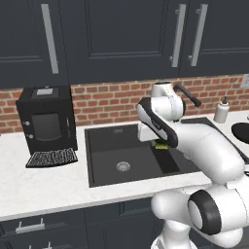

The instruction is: Pick the pan and sponge and place them into the sink. Then turn on the water.

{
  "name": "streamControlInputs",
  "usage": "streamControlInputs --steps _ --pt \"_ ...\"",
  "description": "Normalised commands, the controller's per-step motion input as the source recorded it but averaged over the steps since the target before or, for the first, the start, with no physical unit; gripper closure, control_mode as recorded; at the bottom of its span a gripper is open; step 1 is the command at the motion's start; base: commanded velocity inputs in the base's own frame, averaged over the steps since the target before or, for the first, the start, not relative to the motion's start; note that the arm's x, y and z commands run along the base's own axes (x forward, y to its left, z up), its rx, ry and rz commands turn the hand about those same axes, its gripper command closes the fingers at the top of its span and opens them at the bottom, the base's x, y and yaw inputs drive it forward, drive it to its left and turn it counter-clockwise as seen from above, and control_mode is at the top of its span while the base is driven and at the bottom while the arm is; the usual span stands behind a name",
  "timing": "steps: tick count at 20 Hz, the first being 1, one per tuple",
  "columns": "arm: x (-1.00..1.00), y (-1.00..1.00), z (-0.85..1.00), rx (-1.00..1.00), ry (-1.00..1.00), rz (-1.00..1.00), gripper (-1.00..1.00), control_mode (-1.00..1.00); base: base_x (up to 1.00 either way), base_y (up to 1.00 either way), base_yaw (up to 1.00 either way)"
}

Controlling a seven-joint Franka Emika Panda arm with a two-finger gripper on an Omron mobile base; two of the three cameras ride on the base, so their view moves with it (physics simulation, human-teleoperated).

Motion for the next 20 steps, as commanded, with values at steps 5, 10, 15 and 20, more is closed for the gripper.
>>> streamControlInputs --steps 5,10,15,20 --pt "-0.01 -0.97 0.0 -0.07 0.01 0.0 1.0 -1.0 0.0 0.0 0.0" --pt "-0.1 -0.83 -0.17 -0.09 0.0 0.0 1.0 -1.0 0.0 0.0 0.0" --pt "-0.02 -0.73 -0.26 -0.08 0.0 0.0 1.0 -1.0 0.0 0.0 0.0" --pt "-0.01 -0.62 -0.21 -0.04 0.0 0.0 1.0 -1.0 0.0 0.0 0.0"
